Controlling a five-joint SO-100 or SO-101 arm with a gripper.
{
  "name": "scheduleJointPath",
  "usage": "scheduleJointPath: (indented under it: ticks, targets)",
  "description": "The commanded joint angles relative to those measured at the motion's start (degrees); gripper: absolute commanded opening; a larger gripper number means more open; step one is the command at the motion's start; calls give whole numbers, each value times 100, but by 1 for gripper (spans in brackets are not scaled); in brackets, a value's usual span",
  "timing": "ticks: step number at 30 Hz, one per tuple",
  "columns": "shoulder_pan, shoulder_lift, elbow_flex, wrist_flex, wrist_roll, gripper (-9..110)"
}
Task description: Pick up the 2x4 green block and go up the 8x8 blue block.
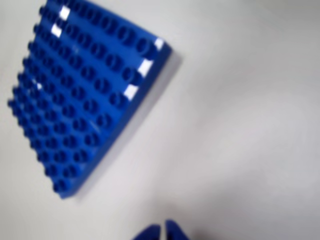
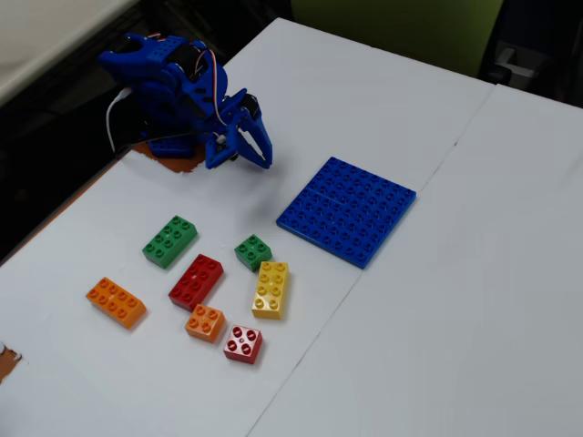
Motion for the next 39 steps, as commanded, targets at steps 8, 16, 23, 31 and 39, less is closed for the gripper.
scheduleJointPath:
  ticks: [8,16,23,31,39]
  targets:
    - [369,193,-606,-114,-5370,4]
    - [475,-2039,-2294,88,-5924,5]
    - [896,-2689,-2689,114,-6319,5]
    - [1978,-4219,-3542,404,-6012,7]
    - [2777,-5265,-4746,1020,-5335,7]
